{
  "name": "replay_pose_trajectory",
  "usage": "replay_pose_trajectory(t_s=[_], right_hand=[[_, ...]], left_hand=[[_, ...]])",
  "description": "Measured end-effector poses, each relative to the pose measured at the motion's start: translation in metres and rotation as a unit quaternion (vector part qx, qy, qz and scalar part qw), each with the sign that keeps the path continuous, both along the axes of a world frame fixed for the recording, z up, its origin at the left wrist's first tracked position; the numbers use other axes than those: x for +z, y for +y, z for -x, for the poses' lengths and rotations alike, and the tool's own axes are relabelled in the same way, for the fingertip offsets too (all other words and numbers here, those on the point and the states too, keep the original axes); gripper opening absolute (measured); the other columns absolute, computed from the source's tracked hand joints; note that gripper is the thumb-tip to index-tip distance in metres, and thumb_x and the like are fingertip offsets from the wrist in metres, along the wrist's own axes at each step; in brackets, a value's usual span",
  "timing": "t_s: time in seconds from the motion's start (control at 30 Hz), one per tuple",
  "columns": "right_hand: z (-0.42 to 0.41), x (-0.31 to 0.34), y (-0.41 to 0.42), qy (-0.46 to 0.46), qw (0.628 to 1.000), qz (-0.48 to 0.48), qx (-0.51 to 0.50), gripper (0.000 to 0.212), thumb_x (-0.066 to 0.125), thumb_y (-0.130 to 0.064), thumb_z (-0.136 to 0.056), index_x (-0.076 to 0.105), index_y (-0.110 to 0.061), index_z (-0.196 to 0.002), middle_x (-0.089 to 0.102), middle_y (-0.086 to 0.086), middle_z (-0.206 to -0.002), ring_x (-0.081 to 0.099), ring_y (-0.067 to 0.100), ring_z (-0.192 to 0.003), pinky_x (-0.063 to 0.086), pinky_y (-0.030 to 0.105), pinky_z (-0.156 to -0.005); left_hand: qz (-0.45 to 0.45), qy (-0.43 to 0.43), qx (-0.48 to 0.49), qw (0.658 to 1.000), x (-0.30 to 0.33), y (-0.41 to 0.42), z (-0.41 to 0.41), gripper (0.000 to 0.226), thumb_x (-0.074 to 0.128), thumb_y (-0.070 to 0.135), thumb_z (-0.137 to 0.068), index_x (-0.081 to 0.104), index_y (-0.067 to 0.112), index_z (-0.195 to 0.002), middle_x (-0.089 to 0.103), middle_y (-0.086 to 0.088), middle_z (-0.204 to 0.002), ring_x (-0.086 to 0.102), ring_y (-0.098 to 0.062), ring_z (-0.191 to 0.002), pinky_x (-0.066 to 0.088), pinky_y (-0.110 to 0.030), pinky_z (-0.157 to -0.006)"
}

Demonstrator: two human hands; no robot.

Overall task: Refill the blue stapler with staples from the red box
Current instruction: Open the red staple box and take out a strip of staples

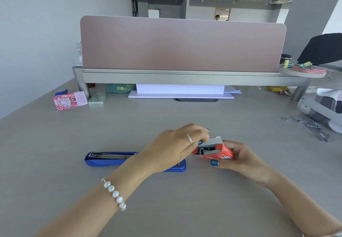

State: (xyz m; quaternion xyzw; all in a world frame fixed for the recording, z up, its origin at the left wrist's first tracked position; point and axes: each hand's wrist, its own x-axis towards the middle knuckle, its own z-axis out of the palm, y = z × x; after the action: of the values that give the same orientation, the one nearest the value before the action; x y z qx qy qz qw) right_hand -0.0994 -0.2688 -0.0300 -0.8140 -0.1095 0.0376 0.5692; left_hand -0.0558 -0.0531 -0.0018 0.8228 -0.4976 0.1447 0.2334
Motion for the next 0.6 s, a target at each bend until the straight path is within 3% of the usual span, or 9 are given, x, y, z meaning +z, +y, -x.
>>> replay_pose_trajectory(t_s=[0.1,0.3,0.4,0.6], right_hand=[[0.000,0.000,-0.001,-0.004,1.000,-0.001,0.003,0.033,0.075,-0.017,-0.071,0.066,-0.020,-0.102,0.069,0.013,-0.105,0.064,0.026,-0.098,0.050,0.031,-0.086],[0.000,0.000,-0.001,-0.011,1.000,-0.001,-0.001,0.033,0.072,-0.008,-0.073,0.065,-0.015,-0.105,0.069,0.014,-0.107,0.063,0.030,-0.101,0.049,0.040,-0.092],[0.001,0.000,-0.001,-0.014,1.000,0.005,-0.005,0.032,0.072,-0.007,-0.073,0.066,-0.015,-0.103,0.069,0.016,-0.106,0.062,0.032,-0.100,0.049,0.041,-0.090],[0.002,0.000,0.001,-0.021,1.000,0.011,-0.004,0.025,0.072,-0.009,-0.074,0.067,-0.015,-0.097,0.069,0.016,-0.099,0.063,0.032,-0.095,0.050,0.040,-0.085]], left_hand=[[-0.011,-0.076,0.001,0.997,-0.004,0.001,-0.002,0.024,0.036,0.015,-0.089,0.055,0.025,-0.099,0.055,0.002,-0.130,0.040,-0.015,-0.050,0.047,-0.033,-0.047],[-0.006,-0.053,0.006,0.999,-0.007,0.003,0.001,0.018,0.056,0.018,-0.086,0.066,0.022,-0.101,0.060,0.008,-0.126,0.035,0.008,-0.080,0.032,-0.012,-0.061],[-0.018,-0.048,0.004,0.999,-0.007,0.003,0.001,0.025,0.046,0.025,-0.089,0.064,0.023,-0.107,0.059,0.008,-0.127,0.048,-0.002,-0.095,0.048,-0.023,-0.071],[-0.001,-0.037,0.001,0.999,-0.006,-0.006,0.010,0.033,0.046,0.035,-0.086,0.066,0.019,-0.108,0.059,0.004,-0.126,0.046,-0.010,-0.109,0.039,-0.022,-0.091]])
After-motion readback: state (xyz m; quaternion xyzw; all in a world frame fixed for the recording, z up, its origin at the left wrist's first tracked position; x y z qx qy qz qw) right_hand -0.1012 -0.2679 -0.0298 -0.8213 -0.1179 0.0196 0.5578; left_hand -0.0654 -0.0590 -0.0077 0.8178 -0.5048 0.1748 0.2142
